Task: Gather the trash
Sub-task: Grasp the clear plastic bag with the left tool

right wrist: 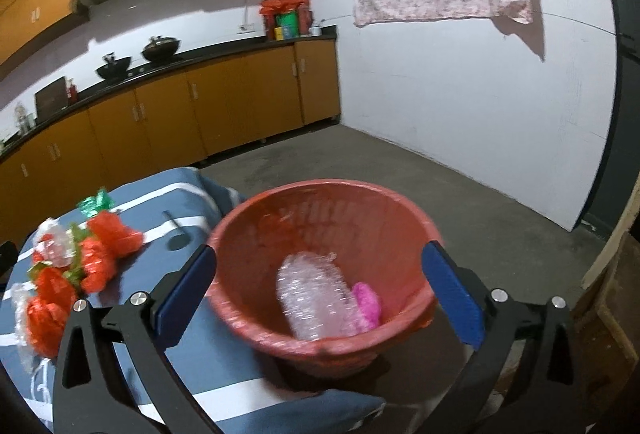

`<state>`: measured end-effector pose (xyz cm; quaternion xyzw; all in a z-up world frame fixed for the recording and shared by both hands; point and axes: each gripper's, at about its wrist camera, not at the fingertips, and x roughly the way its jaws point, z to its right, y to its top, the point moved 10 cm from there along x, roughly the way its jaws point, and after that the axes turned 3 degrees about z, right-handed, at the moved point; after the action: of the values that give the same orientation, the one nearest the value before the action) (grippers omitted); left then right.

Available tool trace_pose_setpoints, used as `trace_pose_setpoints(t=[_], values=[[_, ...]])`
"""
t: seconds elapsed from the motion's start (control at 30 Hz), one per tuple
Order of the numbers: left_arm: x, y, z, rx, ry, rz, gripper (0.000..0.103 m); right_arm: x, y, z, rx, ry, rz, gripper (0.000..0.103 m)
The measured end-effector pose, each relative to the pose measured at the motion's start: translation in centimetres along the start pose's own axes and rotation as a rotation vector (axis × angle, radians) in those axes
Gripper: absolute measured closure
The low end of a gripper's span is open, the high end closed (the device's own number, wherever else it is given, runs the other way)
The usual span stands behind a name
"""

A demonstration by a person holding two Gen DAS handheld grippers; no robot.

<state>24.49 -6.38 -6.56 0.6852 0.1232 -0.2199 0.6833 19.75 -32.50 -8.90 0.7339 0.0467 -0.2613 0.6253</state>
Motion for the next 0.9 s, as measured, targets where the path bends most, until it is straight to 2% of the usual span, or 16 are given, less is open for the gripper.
trace_pose_setpoints(t=[0.17, 0.27, 0.33, 0.43, 0.57, 0.77, 0.9], values=[[-0.4, -2.5, -9.0, -0.079, 0.188, -0.044, 0.017, -0.6, -0.6, -4.0, -0.053, 0.059, -0.006, 0.002], [0.5, -4.6, -12.9, -0.146, 0.244, -0.110, 0.024, -0.9, -0.9, -6.0, -0.072, 0.082, -0.009, 0.002], [1.3, -5.9, -14.2, -0.178, 0.245, -0.157, 0.029, -1.0, -1.0, -7.0, -0.082, 0.095, -0.012, 0.002], [2.8, -7.0, -14.3, -0.199, 0.222, -0.209, 0.033, -1.2, -1.3, -8.3, -0.099, 0.110, -0.015, 0.002], [4.2, -8.1, -14.4, -0.180, 0.210, -0.237, 0.033, -1.0, -1.4, -9.6, -0.114, 0.123, -0.019, 0.002], [6.5, -8.9, -14.7, -0.158, 0.225, -0.288, 0.042, -0.8, -1.8, -11.8, -0.131, 0.161, -0.033, 0.002], [7.3, -9.3, -15.5, -0.159, 0.229, -0.304, 0.057, -0.8, -2.2, -13.8, -0.125, 0.207, -0.047, 0.002]])
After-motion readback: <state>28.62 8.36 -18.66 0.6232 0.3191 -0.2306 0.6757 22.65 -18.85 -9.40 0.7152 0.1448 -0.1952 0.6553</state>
